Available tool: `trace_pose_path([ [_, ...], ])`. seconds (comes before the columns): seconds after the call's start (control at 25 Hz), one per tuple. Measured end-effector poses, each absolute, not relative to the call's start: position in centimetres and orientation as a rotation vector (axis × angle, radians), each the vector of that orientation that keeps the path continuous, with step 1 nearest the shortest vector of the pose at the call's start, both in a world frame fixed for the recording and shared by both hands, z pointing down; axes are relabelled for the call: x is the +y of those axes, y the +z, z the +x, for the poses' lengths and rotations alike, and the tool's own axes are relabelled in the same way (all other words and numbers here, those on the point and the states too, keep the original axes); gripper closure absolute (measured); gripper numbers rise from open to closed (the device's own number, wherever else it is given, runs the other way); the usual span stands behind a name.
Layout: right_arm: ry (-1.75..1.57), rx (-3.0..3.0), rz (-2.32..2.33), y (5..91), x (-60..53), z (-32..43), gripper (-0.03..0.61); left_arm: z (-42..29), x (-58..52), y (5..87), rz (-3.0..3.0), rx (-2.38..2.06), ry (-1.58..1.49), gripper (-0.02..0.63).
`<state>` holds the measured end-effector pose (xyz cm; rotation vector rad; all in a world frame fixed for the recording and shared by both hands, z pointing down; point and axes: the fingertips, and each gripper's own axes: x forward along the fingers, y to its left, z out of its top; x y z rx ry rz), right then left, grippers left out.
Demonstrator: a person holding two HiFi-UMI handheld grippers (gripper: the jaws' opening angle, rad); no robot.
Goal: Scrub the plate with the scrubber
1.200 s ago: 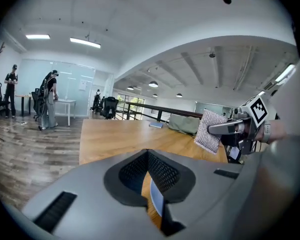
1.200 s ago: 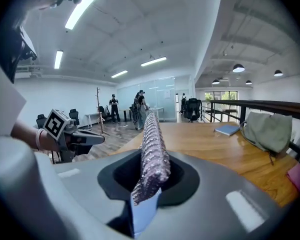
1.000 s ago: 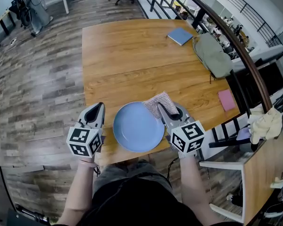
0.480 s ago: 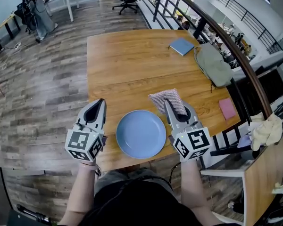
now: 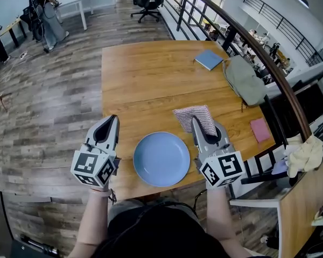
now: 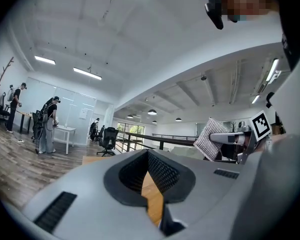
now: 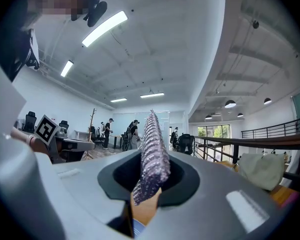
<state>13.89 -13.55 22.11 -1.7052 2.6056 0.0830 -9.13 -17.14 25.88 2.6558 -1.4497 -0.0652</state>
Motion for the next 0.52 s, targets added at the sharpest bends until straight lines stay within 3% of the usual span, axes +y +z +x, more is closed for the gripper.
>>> trace_pose_path([
  [0.52, 0.101, 2.652, -1.643, 22.47, -14.09, 13.47, 0.506, -8.23, -17.39, 26.17, 2.643, -1.452, -0.073, 0.617],
])
